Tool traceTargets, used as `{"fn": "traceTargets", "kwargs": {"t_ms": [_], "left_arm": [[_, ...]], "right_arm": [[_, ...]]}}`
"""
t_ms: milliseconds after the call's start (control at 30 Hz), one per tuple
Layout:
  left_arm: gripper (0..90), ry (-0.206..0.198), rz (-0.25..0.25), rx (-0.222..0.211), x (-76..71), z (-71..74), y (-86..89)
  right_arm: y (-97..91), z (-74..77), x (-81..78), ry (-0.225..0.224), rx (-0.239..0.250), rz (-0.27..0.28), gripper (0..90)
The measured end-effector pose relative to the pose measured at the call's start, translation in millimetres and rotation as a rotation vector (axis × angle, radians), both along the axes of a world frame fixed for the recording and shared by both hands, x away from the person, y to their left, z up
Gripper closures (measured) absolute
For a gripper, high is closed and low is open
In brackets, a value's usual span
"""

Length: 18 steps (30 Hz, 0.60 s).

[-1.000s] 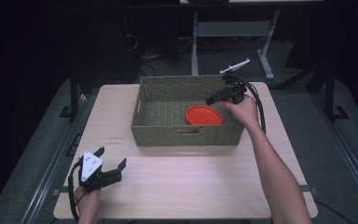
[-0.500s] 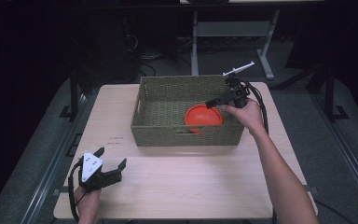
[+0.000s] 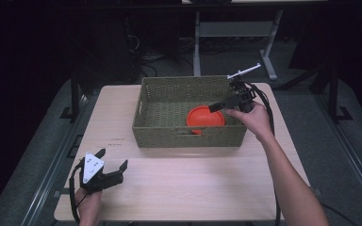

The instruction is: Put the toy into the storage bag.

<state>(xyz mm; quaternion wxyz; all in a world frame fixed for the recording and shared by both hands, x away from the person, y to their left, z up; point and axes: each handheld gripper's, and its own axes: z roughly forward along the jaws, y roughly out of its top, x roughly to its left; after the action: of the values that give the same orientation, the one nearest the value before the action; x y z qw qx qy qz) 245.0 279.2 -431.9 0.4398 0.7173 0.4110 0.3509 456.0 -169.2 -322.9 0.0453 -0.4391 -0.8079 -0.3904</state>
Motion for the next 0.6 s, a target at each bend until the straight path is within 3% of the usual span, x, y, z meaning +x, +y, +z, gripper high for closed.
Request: {"fn": "traceTargets", "kwargs": {"t_ms": [600], "left_arm": [[12.7, 0.003, 0.001, 0.004, 0.3, -0.1, 0.0]], "right_arm": [[-11.7, -0.2, -22.7, -0.023, 0.040, 0.024, 28.1]]}}
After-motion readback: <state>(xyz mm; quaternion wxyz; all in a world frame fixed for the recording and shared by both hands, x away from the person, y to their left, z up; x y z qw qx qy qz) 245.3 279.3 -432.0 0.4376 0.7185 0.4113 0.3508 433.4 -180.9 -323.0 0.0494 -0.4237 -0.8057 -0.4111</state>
